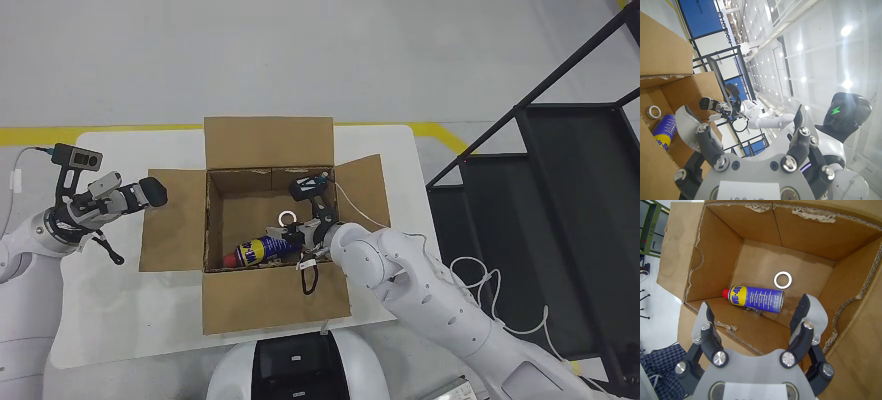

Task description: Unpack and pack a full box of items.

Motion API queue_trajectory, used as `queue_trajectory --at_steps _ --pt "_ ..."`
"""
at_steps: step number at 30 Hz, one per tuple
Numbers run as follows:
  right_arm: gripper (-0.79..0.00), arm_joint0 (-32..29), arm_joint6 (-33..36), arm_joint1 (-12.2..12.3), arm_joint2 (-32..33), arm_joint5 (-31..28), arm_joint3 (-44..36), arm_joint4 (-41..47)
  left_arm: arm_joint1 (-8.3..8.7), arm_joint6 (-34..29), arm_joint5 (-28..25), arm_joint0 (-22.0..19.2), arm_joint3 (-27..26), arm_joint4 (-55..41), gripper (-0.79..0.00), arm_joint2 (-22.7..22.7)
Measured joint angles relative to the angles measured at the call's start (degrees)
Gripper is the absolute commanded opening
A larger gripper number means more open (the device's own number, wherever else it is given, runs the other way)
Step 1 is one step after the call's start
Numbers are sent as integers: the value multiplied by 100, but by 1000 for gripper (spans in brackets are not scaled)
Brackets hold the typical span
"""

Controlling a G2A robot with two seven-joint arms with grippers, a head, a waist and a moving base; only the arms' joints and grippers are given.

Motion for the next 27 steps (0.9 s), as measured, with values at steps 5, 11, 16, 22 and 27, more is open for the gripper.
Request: queue_trajectory --at_steps 5,11,16,22,27 --pt "0 0 0 0 0 0 0 0 0 0 0 0 0 0 0 0" --pt "0 0 0 0 0 0 0 0 0 0 0 0 0 0 0 0" --pt "0 0 0 0 0 0 0 0 0 0 0 0 0 0 0 0" --pt "0 154 238 -6 -14 -648 108 59 0 0 0 0 0 0 0 0" --pt "0 738 747 -70 -239 -1793 501 57 0 0 0 0 0 0 0 0"
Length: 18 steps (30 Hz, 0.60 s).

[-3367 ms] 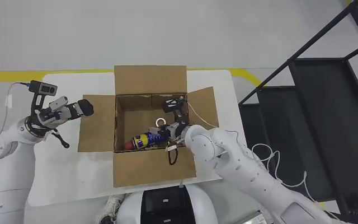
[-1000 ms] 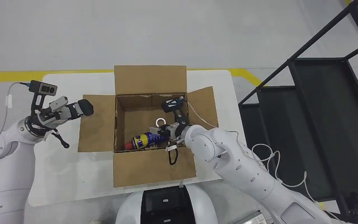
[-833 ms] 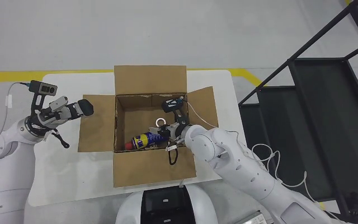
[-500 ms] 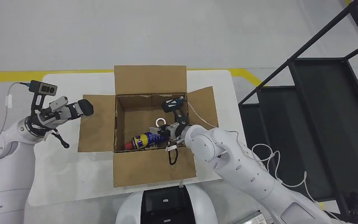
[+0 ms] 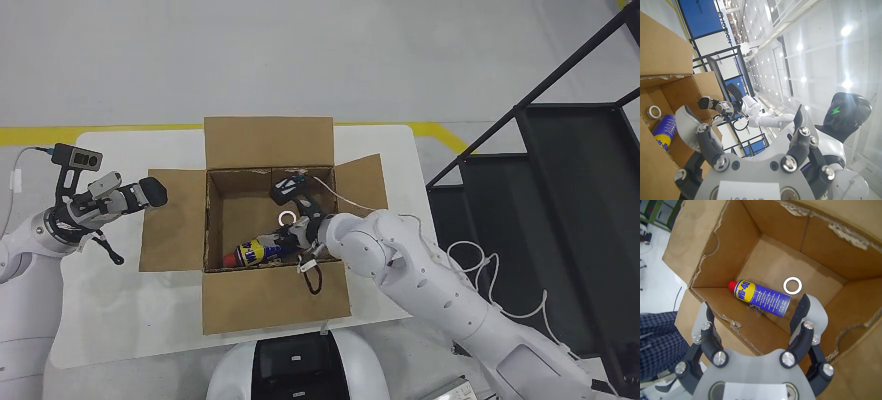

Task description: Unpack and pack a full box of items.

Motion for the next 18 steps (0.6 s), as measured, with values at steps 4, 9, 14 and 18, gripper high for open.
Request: queue_trajectory --at_steps 4,9,14,18 --pt "0 476 380 -80 -326 -793 483 -238 0 0 0 0 0 0 0 0" --pt "0 1000 278 -226 -739 -1564 1125 -670 0 0 0 0 0 0 0 0" --pt "0 1406 481 -370 -1019 -2165 1701 -619 0 0 0 0 0 0 0 0" --pt "0 1520 499 -425 -1091 -2209 1831 -588 0 0 0 0 0 0 0 0"
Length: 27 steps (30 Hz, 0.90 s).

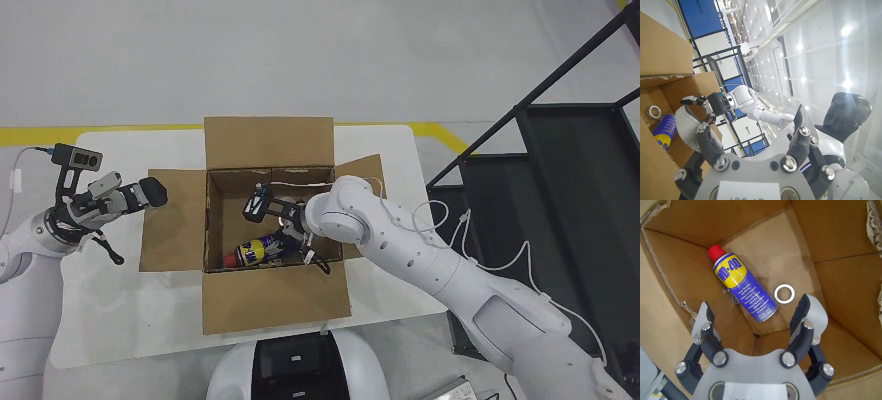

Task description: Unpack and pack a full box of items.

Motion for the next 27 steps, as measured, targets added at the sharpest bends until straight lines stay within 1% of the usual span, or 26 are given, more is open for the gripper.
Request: queue_trajectory --at_steps 14,17,18,20,24,27 --pt "0 21 50 0 -41 -55 -3 -60 0 0 0 0 0 0 0 0" --pt "0 229 320 -49 -243 -541 56 -357 0 0 0 0 0 0 0 0" --pt "0 355 423 -87 -329 -793 171 -393 0 0 0 0 0 0 0 0" --pt "0 546 479 -163 -454 -1119 376 -378 0 0 0 0 0 0 0 0" --pt "0 923 405 -403 -797 -1629 877 -297 0 0 0 0 0 0 0 0" --pt "0 1124 257 -611 -1063 -1868 1236 -260 0 0 0 0 0 0 0 0"
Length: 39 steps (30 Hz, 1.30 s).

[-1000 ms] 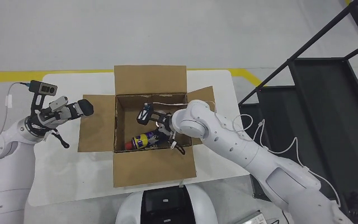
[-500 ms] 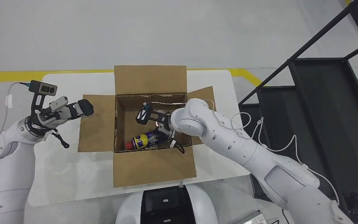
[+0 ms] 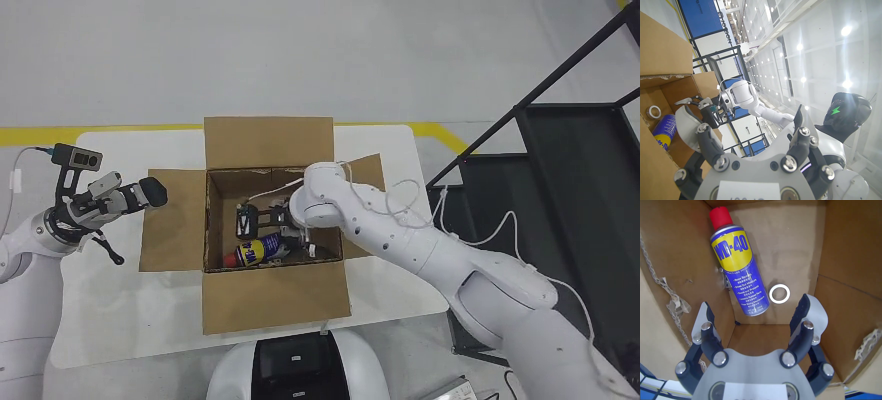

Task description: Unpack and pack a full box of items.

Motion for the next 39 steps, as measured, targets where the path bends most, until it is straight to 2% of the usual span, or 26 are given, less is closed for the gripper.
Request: queue_trajectory --at_steps 14,34,35,36,37,39 --pt "0 461 -660 -915 -856 -389 1630 -483 0 0 0 0 0 0 0 0" --pt "0 533 -1272 -1843 -1271 -653 3119 -990 0 0 0 0 0 0 0 0" --pt "-52 542 -1301 -1890 -1288 -688 3186 -1029 0 0 0 0 0 0 0 0" --pt "-169 546 -1320 -1925 -1299 -710 3239 -1054 0 0 0 0 0 0 0 0" --pt "-342 547 -1338 -1960 -1308 -730 3294 -1072 0 0 0 0 0 0 0 0" --pt "-416 551 -1371 -2038 -1320 -773 3435 -1096 0 0 0 0 0 0 0 0"
